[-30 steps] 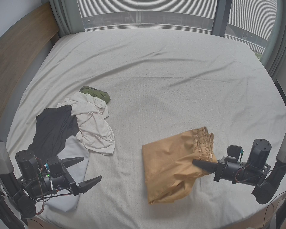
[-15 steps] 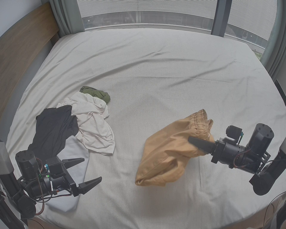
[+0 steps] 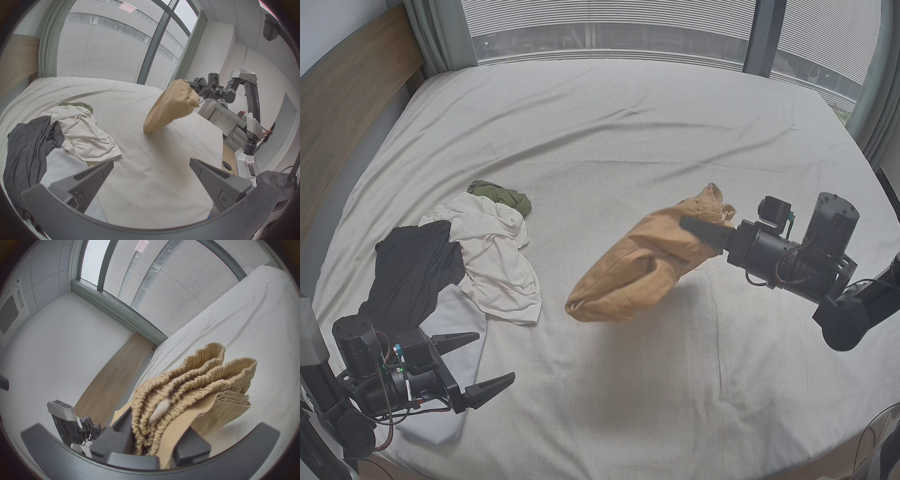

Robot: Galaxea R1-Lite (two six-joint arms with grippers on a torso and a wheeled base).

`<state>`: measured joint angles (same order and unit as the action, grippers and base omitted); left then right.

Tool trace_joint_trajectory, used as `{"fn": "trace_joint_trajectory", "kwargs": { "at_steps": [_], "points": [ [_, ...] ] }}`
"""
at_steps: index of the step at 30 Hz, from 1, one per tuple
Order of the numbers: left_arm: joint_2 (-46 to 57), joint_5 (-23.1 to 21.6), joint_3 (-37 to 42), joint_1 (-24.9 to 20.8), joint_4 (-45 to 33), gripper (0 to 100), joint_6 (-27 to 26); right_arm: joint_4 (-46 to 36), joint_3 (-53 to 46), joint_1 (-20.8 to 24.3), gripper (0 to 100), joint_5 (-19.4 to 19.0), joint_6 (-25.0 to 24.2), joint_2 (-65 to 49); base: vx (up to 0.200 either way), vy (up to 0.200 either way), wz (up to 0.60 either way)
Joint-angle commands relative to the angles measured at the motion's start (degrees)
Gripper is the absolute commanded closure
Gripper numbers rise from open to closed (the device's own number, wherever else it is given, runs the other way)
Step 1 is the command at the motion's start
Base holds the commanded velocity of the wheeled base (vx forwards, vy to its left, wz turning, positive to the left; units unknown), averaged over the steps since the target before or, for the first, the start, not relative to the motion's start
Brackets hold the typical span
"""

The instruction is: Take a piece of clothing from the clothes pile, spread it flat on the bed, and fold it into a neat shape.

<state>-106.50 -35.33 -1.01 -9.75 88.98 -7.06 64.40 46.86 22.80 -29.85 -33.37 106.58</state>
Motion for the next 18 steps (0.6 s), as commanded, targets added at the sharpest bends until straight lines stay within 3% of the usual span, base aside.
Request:
{"fn": "trace_joint_trajectory", "kwargs": {
  "at_steps": [1, 18],
  "points": [
    [-0.11, -0.18, 1.01, 0.0, 0.05, 0, 0.03, -5.43, 8.69, -1.18, 100, -0.03, -0.12, 0.12, 0.0, 0.0, 0.0],
    [-0.11, -0.18, 1.01, 0.0, 0.05, 0, 0.11, -23.27, 39.62, -3.99, 100, -0.03, -0.47, 13.74, 0.0, 0.0, 0.0]
  ]
}}
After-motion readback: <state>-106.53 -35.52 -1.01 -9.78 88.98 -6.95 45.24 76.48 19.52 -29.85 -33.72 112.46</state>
